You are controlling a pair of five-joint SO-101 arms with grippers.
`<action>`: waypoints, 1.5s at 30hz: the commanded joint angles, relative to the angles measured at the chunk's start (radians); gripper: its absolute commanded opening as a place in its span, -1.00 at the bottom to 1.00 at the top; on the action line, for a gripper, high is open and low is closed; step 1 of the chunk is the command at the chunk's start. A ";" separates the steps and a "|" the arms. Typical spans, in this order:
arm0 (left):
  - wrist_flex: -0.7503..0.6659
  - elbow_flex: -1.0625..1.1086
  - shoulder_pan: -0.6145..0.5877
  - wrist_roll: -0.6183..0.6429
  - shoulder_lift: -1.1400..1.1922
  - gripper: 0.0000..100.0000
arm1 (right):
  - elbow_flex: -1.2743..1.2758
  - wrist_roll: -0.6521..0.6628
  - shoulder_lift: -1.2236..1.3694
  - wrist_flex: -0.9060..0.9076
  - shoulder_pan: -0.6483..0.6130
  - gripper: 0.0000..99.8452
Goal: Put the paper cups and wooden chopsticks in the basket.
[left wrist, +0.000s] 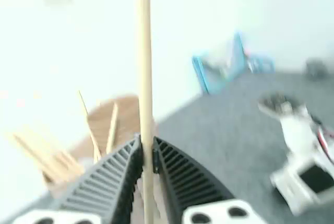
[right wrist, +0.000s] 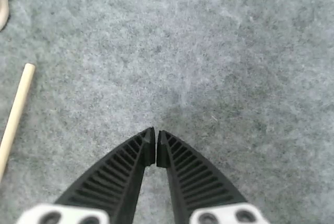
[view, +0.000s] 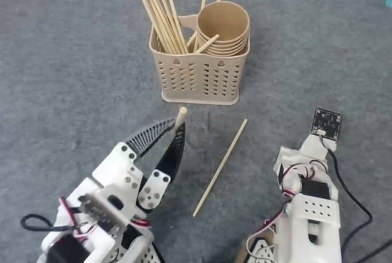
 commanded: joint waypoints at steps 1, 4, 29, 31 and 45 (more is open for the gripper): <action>-0.233 0.036 -0.064 -0.005 0.006 -0.97 | -0.006 0.011 -0.019 -0.013 -0.005 -0.93; -0.508 0.122 -0.144 -0.003 0.008 -0.97 | -0.006 0.011 -0.018 -0.013 -0.005 -0.93; -1.278 0.199 -0.354 0.003 0.462 -0.97 | -0.006 0.011 -0.016 -0.013 -0.007 -0.93; -1.278 0.107 -0.377 0.003 0.603 -0.97 | -0.006 0.011 -0.016 -0.013 -0.007 -0.93; -1.200 -0.374 -0.410 0.005 1.321 -0.97 | -0.006 0.011 -0.016 -0.019 -0.007 -0.93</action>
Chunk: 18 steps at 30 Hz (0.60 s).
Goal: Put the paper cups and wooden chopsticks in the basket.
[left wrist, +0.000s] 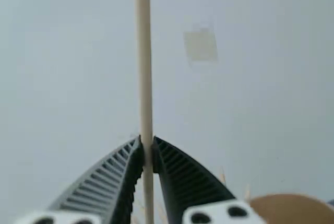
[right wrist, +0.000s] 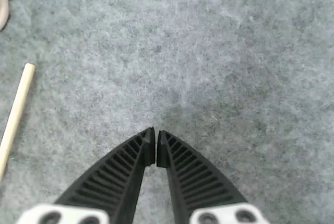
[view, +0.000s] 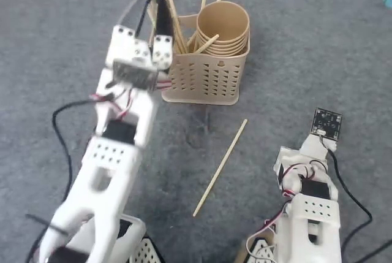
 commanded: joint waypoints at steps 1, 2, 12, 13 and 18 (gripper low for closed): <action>0.107 -0.148 -0.005 0.006 0.089 -0.97 | -0.006 0.011 -0.016 -0.019 -0.007 -0.93; 0.181 -0.189 -0.005 0.006 0.106 -0.97 | -0.006 0.011 -0.016 -0.019 -0.007 -0.93; 0.643 -0.573 -0.005 0.006 0.299 -0.97 | -0.006 0.011 -0.021 -0.022 -0.007 -0.93; 0.652 -0.588 -0.005 0.006 0.316 -0.97 | -0.006 0.011 -0.022 -0.022 -0.007 -0.93; 0.660 -0.611 -0.005 0.006 0.344 -0.92 | -0.006 0.011 -0.022 -0.022 -0.007 -0.93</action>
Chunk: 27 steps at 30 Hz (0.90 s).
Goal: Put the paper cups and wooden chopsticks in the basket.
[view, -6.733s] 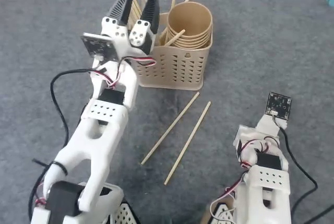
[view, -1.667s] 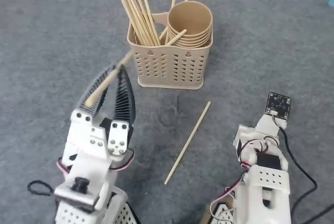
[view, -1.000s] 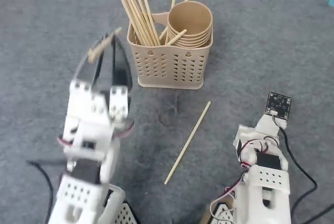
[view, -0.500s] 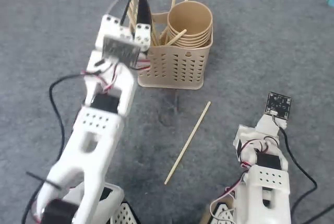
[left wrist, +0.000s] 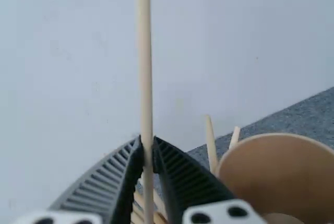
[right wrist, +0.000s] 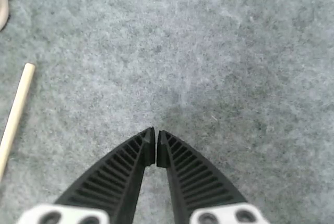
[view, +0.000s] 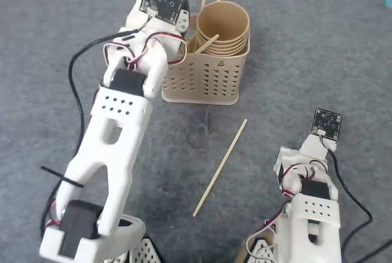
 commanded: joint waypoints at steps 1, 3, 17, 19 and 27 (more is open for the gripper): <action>0.002 -0.054 -0.005 0.006 -0.009 -0.87 | -0.006 0.011 -0.022 -0.022 -0.007 -0.93; 0.026 -0.054 -0.005 0.006 -0.009 -0.76 | -0.006 0.011 -0.022 -0.022 -0.007 -0.93; 0.218 -0.056 -0.011 0.005 -0.233 -0.67 | -0.006 0.011 -0.022 -0.022 -0.007 -0.93; 0.278 -0.056 -0.037 0.005 -0.292 -0.67 | -0.006 0.011 -0.022 -0.022 -0.007 -0.93; 0.523 -0.056 -0.187 0.006 -0.506 -0.67 | -0.006 0.011 -0.022 -0.022 -0.007 -0.93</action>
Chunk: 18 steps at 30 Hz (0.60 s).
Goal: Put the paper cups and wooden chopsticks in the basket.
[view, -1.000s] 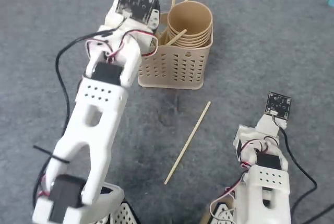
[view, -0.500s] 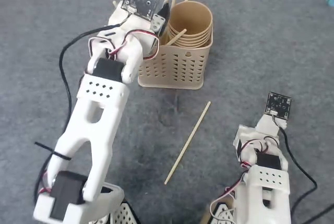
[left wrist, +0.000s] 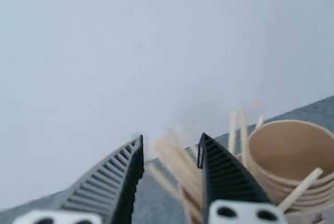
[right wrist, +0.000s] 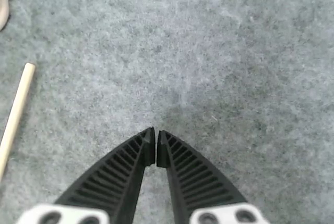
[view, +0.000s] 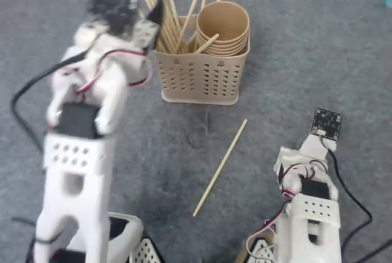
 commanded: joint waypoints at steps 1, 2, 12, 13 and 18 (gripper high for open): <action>0.126 -0.048 -0.091 0.006 -0.118 -0.67 | -0.006 0.011 -0.022 -0.022 -0.007 -0.93; 0.178 -0.048 -0.132 0.006 -0.140 -0.67 | -0.006 0.011 -0.022 -0.021 -0.007 -0.93; 0.325 0.239 -0.410 0.005 -0.181 -0.67 | -0.006 0.011 -0.018 -0.013 -0.007 -0.93; 0.292 0.314 -0.410 0.005 -0.186 -0.67 | -0.006 0.011 -0.016 -0.013 -0.007 -0.93; 0.083 0.628 -0.410 0.005 -0.189 -0.67 | -0.008 0.011 -0.024 0.024 -0.008 -0.93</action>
